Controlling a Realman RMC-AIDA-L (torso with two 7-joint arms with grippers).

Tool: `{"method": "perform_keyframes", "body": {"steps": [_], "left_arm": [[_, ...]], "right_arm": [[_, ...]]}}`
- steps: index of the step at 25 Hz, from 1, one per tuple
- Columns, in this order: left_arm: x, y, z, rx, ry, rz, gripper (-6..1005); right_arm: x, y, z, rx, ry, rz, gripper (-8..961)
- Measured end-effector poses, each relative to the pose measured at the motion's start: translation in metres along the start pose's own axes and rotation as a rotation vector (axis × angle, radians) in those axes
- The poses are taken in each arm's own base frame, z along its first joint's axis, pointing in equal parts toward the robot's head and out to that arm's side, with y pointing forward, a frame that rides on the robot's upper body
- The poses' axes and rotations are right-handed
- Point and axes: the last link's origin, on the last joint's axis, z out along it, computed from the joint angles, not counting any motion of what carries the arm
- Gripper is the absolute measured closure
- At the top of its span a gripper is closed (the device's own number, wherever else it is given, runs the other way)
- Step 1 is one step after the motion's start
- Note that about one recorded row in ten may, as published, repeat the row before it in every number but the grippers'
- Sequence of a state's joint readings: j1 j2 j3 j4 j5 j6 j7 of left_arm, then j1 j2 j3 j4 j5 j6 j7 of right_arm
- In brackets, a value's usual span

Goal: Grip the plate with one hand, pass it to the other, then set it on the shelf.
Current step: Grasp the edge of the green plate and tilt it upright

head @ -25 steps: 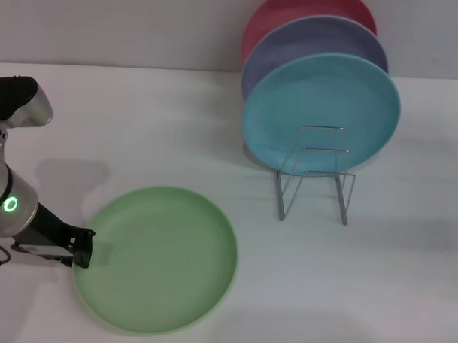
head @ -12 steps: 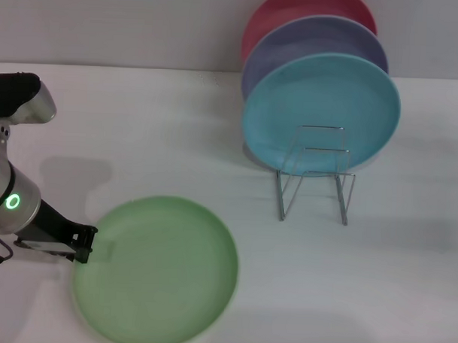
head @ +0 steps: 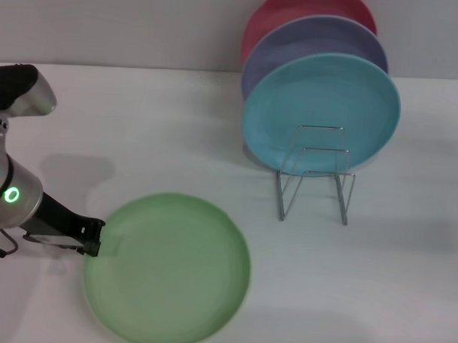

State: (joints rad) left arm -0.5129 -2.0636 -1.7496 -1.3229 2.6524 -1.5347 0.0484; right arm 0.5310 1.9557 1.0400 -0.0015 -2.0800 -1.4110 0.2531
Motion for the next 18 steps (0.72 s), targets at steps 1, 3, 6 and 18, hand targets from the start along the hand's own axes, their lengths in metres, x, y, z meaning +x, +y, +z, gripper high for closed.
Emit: {"method": "perform_keyframes", "body": {"steps": [1, 3, 6, 18], "left_arm": [[0.000, -0.001, -0.001, -0.012, 0.005, -0.007, 963], [0.001, -0.003, -0.003, -0.038, 0.016, -0.011, 964], [0.002, -0.008, -0.007, -0.061, 0.035, -0.013, 965], [0.014, -0.028, -0.018, -0.069, 0.157, -0.021, 967]], "right_arm": [[0.000, 0.000, 0.000, 0.000, 0.002, 0.000, 171], [0.000, 0.000, 0.000, 0.001, 0.002, 0.000, 171], [0.000, -0.001, -0.001, 0.006, 0.002, 0.000, 171], [0.003, -0.003, -0.003, 0.019, 0.017, -0.002, 171]]}}
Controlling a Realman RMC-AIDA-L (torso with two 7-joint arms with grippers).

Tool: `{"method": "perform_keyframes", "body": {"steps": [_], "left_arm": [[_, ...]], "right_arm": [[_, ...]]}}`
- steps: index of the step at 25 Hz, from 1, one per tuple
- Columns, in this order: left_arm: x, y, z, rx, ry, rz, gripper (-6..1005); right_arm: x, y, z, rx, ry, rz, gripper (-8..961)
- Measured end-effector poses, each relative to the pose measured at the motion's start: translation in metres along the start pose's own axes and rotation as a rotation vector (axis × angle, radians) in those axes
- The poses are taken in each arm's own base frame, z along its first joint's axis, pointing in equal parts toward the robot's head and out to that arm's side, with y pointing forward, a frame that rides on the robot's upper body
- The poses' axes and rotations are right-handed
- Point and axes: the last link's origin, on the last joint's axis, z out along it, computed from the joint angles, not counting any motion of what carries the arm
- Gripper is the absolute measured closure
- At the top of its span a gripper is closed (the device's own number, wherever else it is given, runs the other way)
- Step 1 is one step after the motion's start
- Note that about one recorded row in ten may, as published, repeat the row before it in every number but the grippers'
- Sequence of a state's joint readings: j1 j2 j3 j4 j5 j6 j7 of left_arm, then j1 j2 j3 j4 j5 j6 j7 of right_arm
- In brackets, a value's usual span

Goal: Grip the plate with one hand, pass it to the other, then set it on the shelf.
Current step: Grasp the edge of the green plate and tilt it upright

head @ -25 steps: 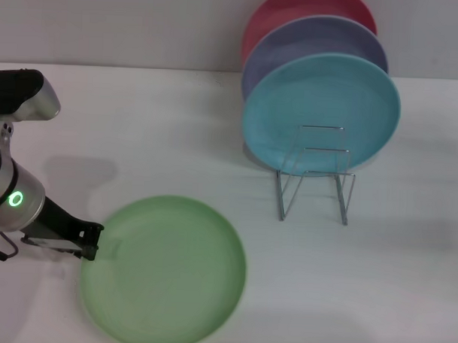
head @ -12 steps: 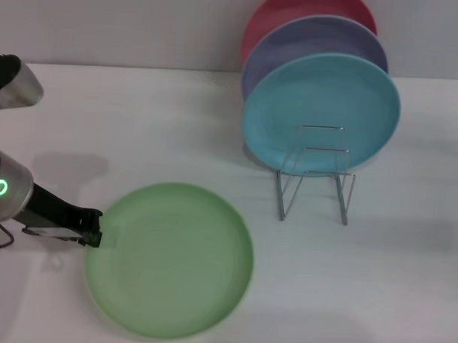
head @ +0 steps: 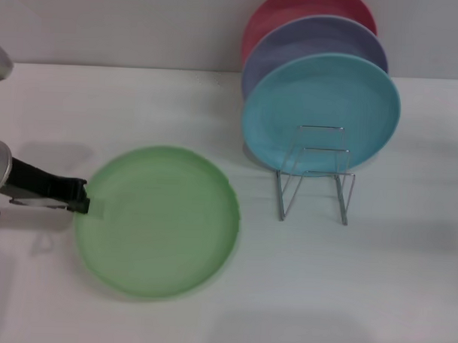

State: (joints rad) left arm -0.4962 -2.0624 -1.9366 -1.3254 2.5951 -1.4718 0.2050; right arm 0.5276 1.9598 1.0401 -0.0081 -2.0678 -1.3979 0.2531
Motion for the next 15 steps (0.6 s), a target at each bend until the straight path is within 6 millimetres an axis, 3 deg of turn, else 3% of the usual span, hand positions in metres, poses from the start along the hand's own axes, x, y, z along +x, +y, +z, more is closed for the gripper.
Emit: {"method": "perform_keyframes", "body": {"steps": [15], "left_arm": [[0.011, -0.016, 0.002, -0.072, 0.325, 0.042, 967]], "right_arm": [[0.007, 0.002, -0.003, 0.009, 0.041, 0.006, 170]]}}
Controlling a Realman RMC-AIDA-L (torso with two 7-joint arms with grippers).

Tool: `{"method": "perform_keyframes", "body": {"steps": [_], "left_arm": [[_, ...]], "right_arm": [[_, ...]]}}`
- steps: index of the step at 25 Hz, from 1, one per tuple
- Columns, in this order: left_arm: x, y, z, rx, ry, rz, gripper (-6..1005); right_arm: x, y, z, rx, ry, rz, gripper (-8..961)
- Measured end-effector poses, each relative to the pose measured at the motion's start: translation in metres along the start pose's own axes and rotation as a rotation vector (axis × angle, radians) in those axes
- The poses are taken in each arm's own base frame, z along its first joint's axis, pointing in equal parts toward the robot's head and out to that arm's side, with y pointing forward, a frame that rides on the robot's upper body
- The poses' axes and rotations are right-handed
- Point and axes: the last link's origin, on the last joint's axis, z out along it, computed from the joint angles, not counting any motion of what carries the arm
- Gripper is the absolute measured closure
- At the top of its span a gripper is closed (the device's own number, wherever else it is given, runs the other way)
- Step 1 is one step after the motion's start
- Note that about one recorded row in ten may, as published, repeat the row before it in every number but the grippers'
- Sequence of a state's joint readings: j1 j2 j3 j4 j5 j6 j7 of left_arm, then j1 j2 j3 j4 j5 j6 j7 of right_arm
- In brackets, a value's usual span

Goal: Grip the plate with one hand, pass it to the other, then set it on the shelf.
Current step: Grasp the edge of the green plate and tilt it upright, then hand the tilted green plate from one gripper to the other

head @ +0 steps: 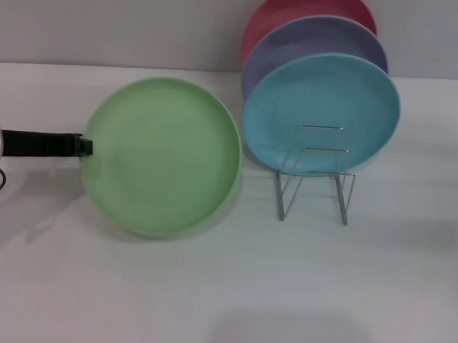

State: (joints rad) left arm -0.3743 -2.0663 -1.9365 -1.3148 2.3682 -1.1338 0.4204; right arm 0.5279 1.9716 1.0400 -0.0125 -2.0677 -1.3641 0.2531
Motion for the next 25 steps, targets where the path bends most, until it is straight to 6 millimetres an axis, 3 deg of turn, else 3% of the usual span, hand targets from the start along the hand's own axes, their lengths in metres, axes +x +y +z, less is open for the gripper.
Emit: {"method": "perform_keyframes", "body": {"steps": [9, 25], "left_arm": [[0.005, -0.011, 0.003, -0.001, 0.222, 0.034, 967], [0.006, 0.002, 0.023, 0.124, 0.558, 0.145, 967]], "right_arm": [[0.004, 0.004, 0.004, -0.001, 0.025, -0.023, 170], [0.008, 0.008, 0.010, -0.002, 0.057, -0.047, 171]]}}
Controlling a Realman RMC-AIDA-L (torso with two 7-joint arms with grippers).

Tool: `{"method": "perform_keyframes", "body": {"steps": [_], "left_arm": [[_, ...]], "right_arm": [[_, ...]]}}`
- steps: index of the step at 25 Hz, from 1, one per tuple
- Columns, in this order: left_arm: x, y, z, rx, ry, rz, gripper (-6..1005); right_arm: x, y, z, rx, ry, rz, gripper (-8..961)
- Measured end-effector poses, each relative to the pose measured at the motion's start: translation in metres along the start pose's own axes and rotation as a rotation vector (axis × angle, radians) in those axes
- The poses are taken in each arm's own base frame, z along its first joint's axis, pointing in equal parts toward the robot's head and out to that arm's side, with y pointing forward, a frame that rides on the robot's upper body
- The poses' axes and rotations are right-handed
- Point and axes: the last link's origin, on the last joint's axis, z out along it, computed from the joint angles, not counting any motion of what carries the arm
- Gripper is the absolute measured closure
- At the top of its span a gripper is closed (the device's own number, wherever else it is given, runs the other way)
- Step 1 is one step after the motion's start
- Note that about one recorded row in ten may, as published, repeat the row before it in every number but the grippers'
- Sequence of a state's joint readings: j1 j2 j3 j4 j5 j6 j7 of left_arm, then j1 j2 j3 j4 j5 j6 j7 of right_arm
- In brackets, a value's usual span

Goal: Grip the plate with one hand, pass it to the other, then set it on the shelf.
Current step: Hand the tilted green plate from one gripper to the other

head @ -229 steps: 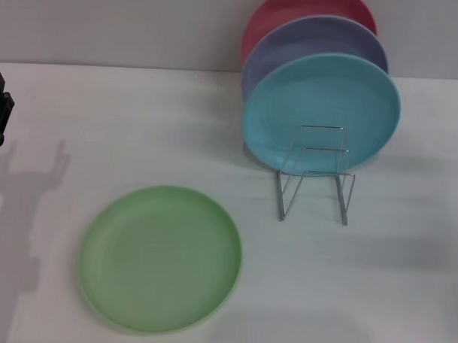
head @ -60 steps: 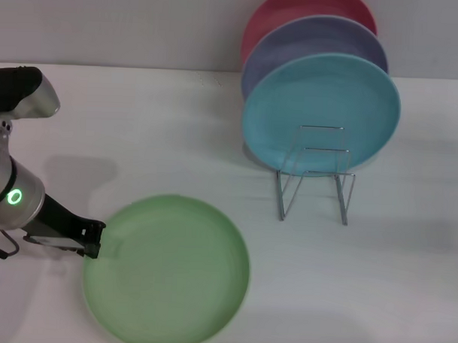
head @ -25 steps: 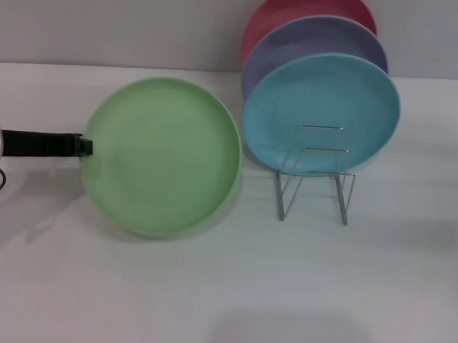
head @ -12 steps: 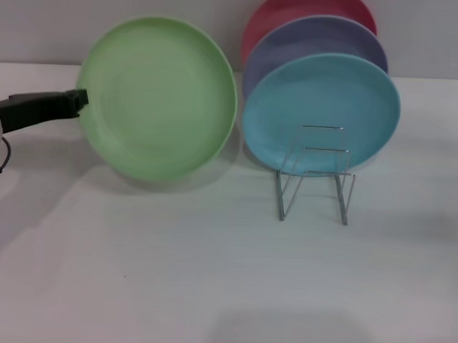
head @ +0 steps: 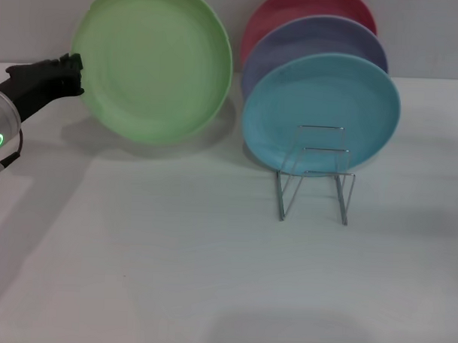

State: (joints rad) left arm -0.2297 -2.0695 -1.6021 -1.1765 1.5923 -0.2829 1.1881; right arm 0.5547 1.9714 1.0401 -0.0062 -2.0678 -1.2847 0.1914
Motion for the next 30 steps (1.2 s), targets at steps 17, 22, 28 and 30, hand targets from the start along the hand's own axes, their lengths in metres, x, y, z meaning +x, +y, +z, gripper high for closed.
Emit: {"method": "perform_keyframes", "body": {"steps": [17, 22, 28, 30], "left_arm": [[0.015, 0.005, 0.000, 0.016, 0.065, 0.005, 967], [0.018, 0.011, -0.001, -0.057, 0.055, 0.063, 967], [0.025, 0.018, -0.012, -0.142, 0.082, 0.211, 967], [0.027, 0.021, -0.015, -0.161, 0.097, 0.260, 967]], "right_arm": [[0.001, 0.000, 0.001, 0.001, 0.008, -0.001, 170], [0.001, 0.001, 0.001, 0.001, 0.009, 0.000, 171], [0.001, 0.001, 0.001, 0.000, 0.009, 0.001, 171], [0.001, 0.001, 0.001, 0.000, 0.009, 0.002, 171]]}}
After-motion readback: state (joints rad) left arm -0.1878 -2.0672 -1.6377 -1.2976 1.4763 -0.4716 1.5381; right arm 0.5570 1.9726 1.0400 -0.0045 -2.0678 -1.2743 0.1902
